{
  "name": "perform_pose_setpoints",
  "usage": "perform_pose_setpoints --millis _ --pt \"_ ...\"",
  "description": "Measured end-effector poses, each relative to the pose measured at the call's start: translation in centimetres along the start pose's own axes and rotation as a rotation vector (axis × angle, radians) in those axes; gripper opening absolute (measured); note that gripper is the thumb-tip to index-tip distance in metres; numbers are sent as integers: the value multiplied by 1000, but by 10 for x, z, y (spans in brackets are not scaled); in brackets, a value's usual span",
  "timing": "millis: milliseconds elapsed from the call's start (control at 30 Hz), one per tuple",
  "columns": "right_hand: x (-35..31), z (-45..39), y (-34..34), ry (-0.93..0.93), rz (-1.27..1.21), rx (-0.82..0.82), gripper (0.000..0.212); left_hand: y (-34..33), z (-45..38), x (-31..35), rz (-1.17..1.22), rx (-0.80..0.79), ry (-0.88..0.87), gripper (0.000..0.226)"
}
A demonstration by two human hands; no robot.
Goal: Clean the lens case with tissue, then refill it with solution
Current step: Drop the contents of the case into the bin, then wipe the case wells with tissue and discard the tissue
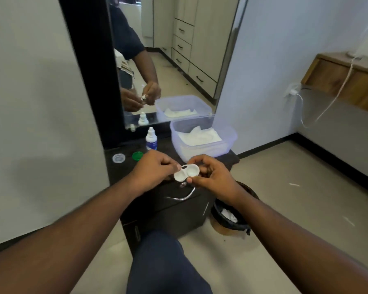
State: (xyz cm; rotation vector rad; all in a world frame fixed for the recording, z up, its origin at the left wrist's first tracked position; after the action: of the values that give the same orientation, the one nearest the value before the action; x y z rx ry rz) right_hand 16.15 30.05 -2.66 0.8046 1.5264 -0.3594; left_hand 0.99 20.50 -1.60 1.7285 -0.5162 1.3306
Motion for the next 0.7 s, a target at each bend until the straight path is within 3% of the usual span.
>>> perform_pose_setpoints --millis 200,300,433,567,700 --pt "-5 -15 -52 -35 10 -148 36 43 8 -14 36 -7 76 7" --pt "-3 -19 -66 -50 43 -145 37 55 9 -24 38 -3 115 7" --pt "-12 -19 -60 8 204 -83 42 59 7 -32 42 94 165 8" --pt "-42 -26 -35 157 420 53 21 52 -1 -41 151 197 220 6" --pt "-63 -57 3 185 448 252 12 39 -10 -45 275 244 239 8"
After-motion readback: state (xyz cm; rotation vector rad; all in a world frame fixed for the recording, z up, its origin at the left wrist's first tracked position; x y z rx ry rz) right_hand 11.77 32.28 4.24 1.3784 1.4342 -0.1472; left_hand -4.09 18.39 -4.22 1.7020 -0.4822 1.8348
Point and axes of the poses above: each hand's wrist, its own z-axis away from the middle knuckle, its own y-axis out of the back of the hand, x = y × z, the point moved 4 cm from there along -z, towards the middle knuckle, and after that the axes turned 9 degrees about x, right-handed, at the moved point
